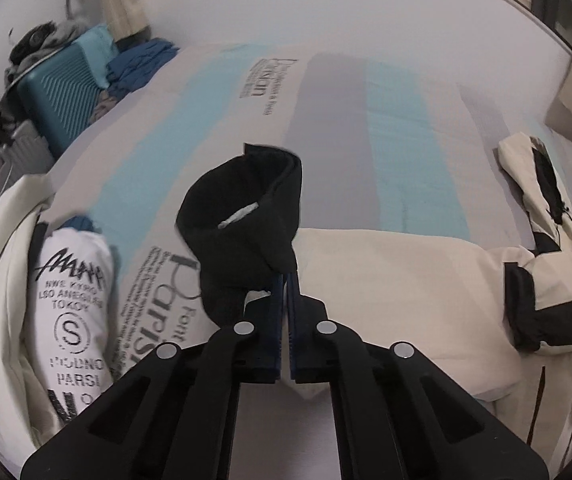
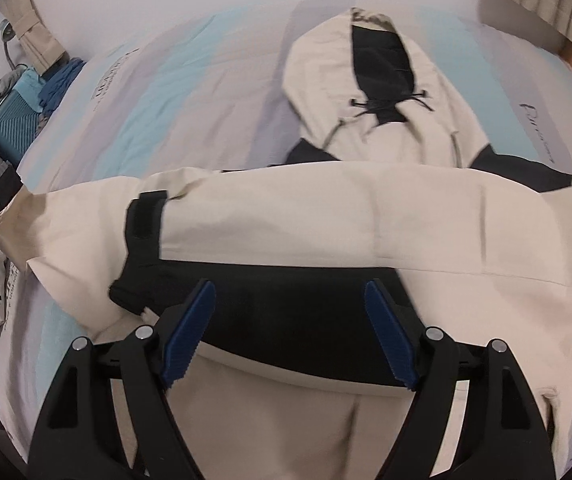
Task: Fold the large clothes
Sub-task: 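Grasp the black cuff of the other sleeve with the left gripper, then fold the held sleeve across the jacket body and open the left gripper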
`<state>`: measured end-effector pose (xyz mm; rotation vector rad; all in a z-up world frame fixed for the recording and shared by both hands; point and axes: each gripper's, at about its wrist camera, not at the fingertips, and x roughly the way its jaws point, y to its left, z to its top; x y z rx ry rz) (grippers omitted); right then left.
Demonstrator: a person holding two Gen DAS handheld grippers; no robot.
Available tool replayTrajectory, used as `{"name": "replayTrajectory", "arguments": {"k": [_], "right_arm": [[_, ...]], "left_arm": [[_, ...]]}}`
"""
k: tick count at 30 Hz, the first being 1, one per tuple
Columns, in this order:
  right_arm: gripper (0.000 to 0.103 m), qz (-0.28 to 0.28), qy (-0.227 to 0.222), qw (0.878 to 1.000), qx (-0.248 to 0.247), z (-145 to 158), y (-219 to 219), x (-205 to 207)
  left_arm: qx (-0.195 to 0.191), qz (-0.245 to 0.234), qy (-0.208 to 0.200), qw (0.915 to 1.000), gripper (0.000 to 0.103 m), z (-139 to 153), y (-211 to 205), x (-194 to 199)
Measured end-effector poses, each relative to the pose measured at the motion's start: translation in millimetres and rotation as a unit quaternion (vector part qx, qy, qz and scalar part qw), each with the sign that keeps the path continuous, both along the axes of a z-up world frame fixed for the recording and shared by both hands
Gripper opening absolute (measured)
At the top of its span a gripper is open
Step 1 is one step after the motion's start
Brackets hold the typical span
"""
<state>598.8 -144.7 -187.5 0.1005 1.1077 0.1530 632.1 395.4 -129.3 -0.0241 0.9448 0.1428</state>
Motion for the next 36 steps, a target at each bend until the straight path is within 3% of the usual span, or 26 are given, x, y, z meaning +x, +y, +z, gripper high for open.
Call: {"name": "replayTrajectory", "arguments": {"k": [4, 10, 20, 29, 36], "right_arm": [[0.074, -0.013, 0.005, 1.000, 0.004, -1, -21, -7], [0.074, -0.024, 0.008, 1.000, 0.007, 1, -39, -17], [0.074, -0.008, 0.008, 1.000, 0.017, -1, -26, -13], [0.074, -0.018, 0.004, 1.000, 0.023, 5, -34, -11], [0.074, -0.033, 0.003, 0.999, 0.002, 0, -87, -6]], "left_arm": [[0.006, -0.024, -0.001, 0.9997, 0.000, 1, -36, 3], [0.017, -0.009, 0.012, 0.9997, 0.000, -18, -39, 12], [0.010, -0.053, -0.005, 0.9985, 0.000, -9, -81, 4], [-0.030, -0.128, -0.036, 0.9907, 0.000, 19, -167, 3], [-0.041, -0.171, -0.047, 0.9833, 0.000, 16, -252, 8]]}}
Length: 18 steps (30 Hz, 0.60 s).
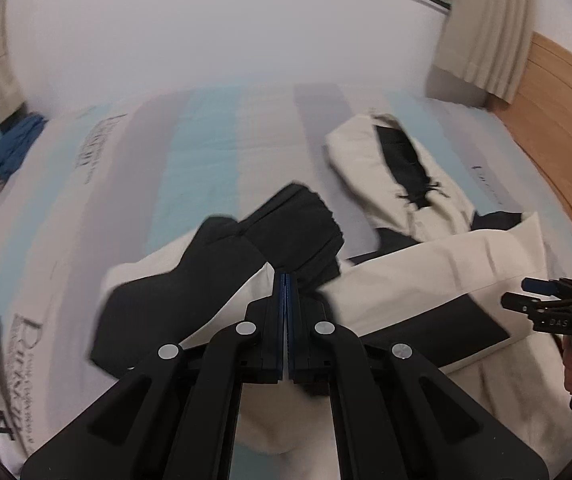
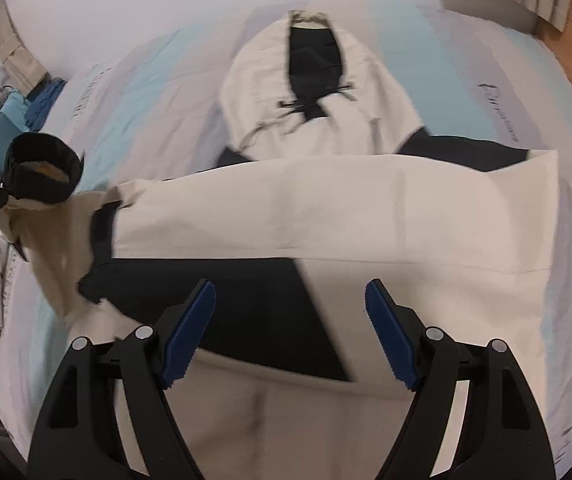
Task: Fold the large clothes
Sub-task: 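Fold the held sleeve across the jacket body and open the left gripper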
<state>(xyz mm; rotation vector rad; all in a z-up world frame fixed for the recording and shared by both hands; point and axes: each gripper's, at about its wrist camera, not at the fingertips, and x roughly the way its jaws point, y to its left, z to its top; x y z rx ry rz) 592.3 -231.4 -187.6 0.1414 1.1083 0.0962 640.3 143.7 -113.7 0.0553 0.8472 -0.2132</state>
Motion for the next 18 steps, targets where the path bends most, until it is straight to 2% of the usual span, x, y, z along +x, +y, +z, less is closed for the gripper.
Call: {"name": "replayTrajectory", "arguments": {"k": [12, 18], "right_arm": [[0.074, -0.039, -0.013, 0.999, -0.007, 14, -121, -25], [0.074, -0.046, -0.010, 0.999, -0.013, 11, -177, -36]], "left_arm": [[-0.029, -0.104, -0.008, 0.9941, 0.000, 9, -184, -5], [-0.045, -0.138, -0.002, 0.9894, 0.000, 5, -274, -17]]}}
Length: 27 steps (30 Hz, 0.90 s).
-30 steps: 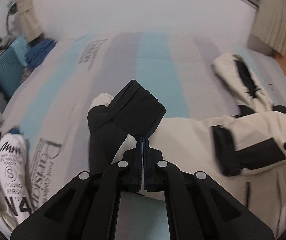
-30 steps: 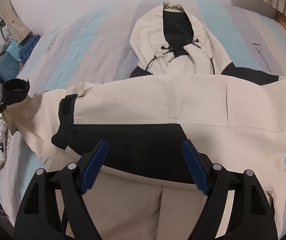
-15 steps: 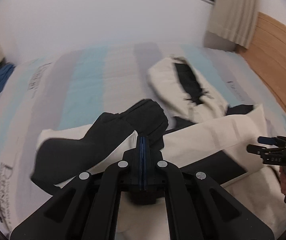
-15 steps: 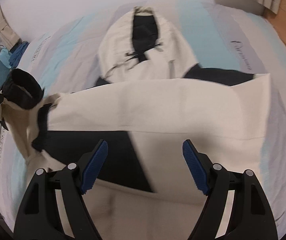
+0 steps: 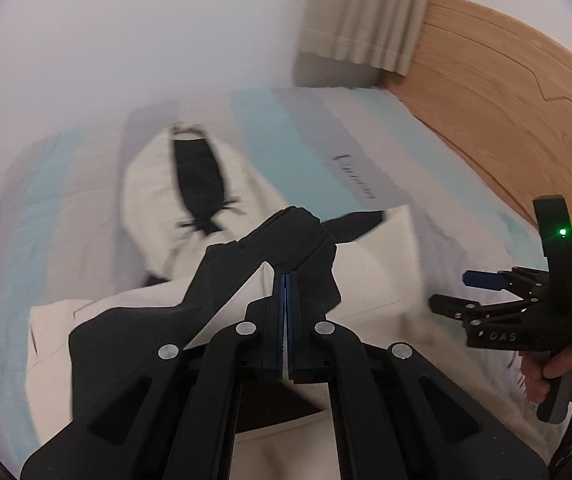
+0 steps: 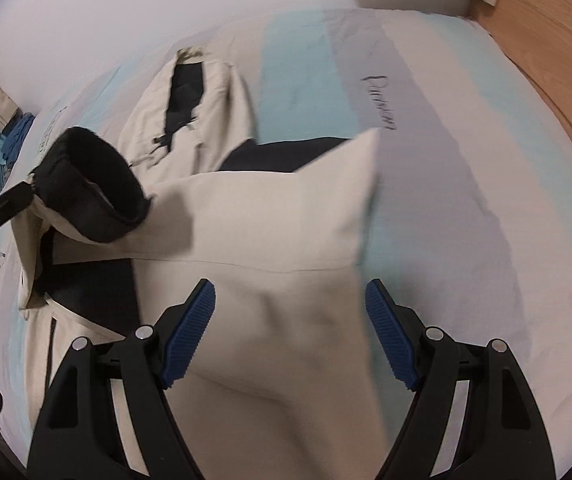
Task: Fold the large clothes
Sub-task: 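Fold the held sleeve across the jacket body and open the left gripper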
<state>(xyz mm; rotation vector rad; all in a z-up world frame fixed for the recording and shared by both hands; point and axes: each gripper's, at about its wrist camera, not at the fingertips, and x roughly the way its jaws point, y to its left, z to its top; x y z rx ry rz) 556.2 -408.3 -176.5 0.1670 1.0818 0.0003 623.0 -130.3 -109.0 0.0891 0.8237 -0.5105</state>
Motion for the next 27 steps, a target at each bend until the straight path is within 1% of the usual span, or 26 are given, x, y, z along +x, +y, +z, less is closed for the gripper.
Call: {"name": "replayTrajectory", "arguments": {"k": [4, 6, 8, 12, 20, 23, 27], "right_arm": [[0.074, 0.005, 0.014, 1.000, 0.001, -16, -25, 0], [0.074, 0.008, 0.018, 1.000, -0.001, -23, -31, 0], [0.074, 0.008, 0.021, 1.000, -0.004, -30, -40, 0], [0.074, 0.003, 0.026, 1.000, 0.002, -41, -55, -2], [0.074, 0.004, 0.035, 0.999, 0.012, -60, -76, -5], [0.074, 0.001, 0.037, 0.999, 0.017, -64, -80, -8], [0.074, -0.006, 0.039, 0.999, 0.020, -69, -84, -12]], "left_arm": [[-0.003, -0.011, 0.003, 0.9999, 0.000, -9, -47, -10], [-0.002, -0.017, 0.006, 0.9998, 0.000, -17, -68, -16], [0.002, -0.020, 0.017, 0.9997, 0.000, -30, -83, -20], [0.010, -0.020, 0.035, 0.9992, 0.000, -54, -100, -23], [0.021, -0.029, 0.051, 0.9981, 0.000, -80, -124, -39], [0.035, -0.041, 0.045, 0.9976, 0.000, -89, -131, -46], [0.051, -0.053, 0.062, 0.9953, 0.000, -112, -138, -55]]}}
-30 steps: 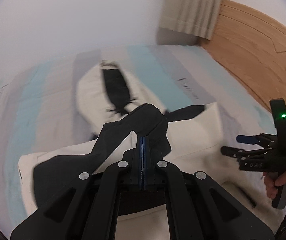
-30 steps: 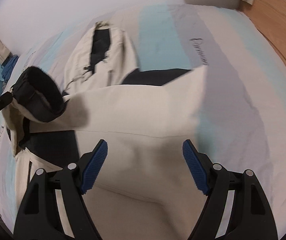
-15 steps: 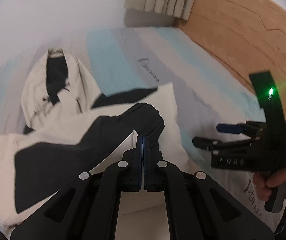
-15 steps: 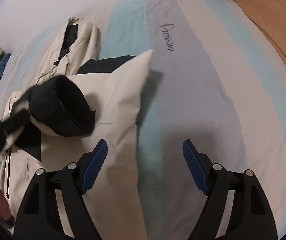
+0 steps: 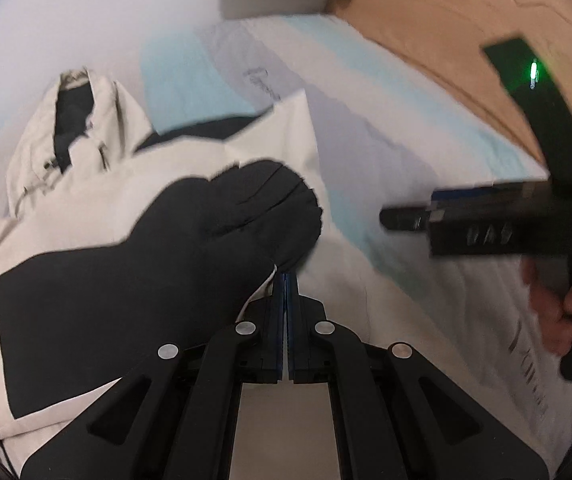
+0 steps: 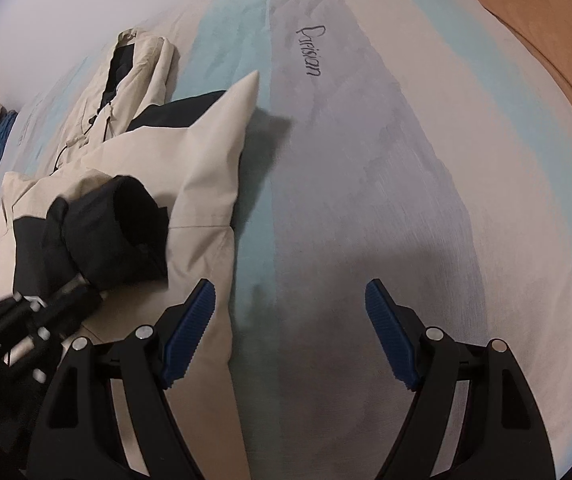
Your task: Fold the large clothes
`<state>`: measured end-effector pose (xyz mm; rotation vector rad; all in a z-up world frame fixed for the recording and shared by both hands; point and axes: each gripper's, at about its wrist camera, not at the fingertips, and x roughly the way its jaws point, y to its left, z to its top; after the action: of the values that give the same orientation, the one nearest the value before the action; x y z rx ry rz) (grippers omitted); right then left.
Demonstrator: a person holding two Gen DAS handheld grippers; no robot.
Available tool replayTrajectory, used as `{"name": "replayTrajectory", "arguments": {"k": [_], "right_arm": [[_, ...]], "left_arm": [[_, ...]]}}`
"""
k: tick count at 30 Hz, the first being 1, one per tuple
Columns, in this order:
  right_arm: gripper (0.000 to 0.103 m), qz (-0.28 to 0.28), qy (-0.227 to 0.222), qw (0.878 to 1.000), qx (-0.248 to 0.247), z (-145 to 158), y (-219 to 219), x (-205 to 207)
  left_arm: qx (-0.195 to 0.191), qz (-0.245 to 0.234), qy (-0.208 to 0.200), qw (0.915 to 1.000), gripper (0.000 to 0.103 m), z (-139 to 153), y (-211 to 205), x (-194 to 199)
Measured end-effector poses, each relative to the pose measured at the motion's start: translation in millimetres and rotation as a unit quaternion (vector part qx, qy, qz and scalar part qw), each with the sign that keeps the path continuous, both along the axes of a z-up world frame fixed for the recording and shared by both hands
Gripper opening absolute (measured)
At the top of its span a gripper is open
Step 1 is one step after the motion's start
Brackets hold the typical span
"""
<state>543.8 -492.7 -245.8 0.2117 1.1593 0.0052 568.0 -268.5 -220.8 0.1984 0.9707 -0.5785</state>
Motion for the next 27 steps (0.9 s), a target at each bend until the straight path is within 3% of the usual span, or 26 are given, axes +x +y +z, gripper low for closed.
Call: {"name": "replayTrajectory", "arguments": {"k": [7, 14, 15, 17, 18, 20, 27], "right_arm": [[0.074, -0.005, 0.004, 1.000, 0.000, -4, 0, -4], [0.074, 0.004, -0.004, 1.000, 0.005, 11, 7, -2], [0.074, 0.009, -0.008, 1.000, 0.007, 15, 10, -1], [0.074, 0.023, -0.014, 1.000, 0.007, 23, 17, 1], [0.074, 0.028, -0.017, 0.999, 0.008, 27, 21, 3], [0.074, 0.045, -0.025, 0.999, 0.013, 35, 32, 6], [0.074, 0.086, -0.024, 0.995, 0.039, 48, 71, 26]], "left_arm": [[0.019, 0.000, 0.038, 0.9991, 0.000, -38, 0, -5], [0.015, -0.009, 0.048, 0.9987, 0.004, -31, 3, -2], [0.013, -0.014, 0.044, 0.9988, 0.007, -24, 6, -5], [0.001, -0.028, 0.036, 0.9990, 0.043, -9, 12, -14], [-0.006, -0.030, 0.028, 0.9991, 0.052, 0, 17, -18], [-0.012, -0.026, 0.008, 0.9996, 0.081, 14, 27, -27], [-0.036, 0.004, -0.001, 0.9993, 0.090, 60, 81, -35]]}}
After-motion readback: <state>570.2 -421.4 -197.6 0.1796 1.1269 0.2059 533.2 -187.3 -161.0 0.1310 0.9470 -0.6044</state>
